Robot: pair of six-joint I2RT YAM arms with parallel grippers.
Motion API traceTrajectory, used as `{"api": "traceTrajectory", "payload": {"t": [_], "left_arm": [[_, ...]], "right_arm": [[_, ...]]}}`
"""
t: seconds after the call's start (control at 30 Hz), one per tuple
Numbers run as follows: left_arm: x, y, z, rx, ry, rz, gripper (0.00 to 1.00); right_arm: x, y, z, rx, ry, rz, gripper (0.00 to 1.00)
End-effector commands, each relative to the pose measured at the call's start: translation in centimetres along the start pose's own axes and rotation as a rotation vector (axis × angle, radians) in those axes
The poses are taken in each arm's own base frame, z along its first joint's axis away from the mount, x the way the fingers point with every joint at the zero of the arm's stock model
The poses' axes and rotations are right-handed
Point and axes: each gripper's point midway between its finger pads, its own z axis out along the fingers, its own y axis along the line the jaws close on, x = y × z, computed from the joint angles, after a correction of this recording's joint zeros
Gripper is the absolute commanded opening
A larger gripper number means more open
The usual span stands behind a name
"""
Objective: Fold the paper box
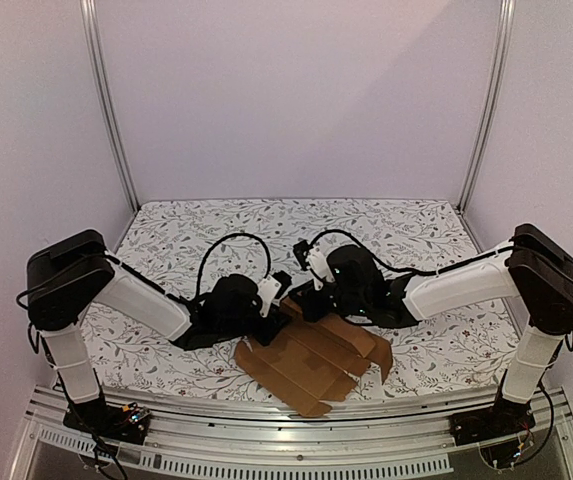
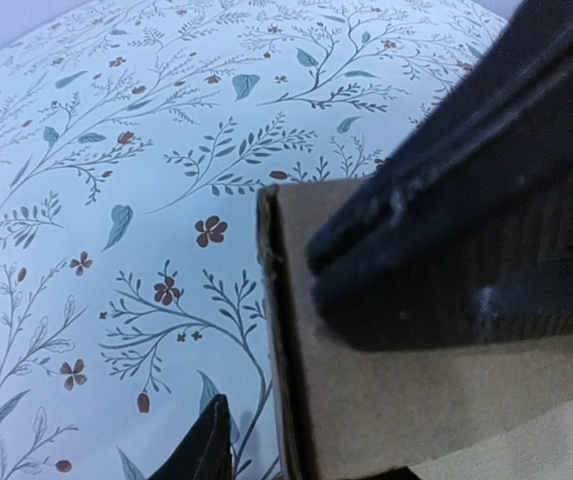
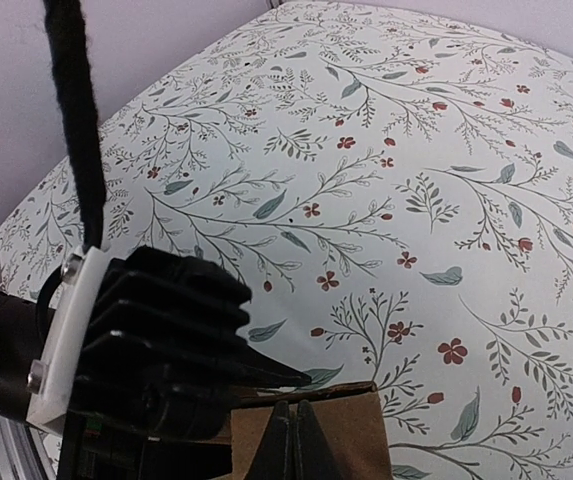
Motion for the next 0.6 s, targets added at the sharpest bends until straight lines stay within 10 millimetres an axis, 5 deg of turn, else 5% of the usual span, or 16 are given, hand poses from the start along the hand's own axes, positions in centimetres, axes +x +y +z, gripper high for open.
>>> {"api": "traceTrajectory", "payload": {"t": [0.0, 0.57], "left_arm": [[0.5, -0.4, 0.2, 0.000, -0.025, -0.015, 0.35], [-0.5, 0.2, 0.4, -0.030, -0.132, -0.063, 0.35]], "right_arm": [[2.6, -1.1, 0.4, 0.022, 0.070, 0.018, 0.00], [3.5, -0.9, 0.7, 0.025, 0.099, 0.028, 0.00]]}}
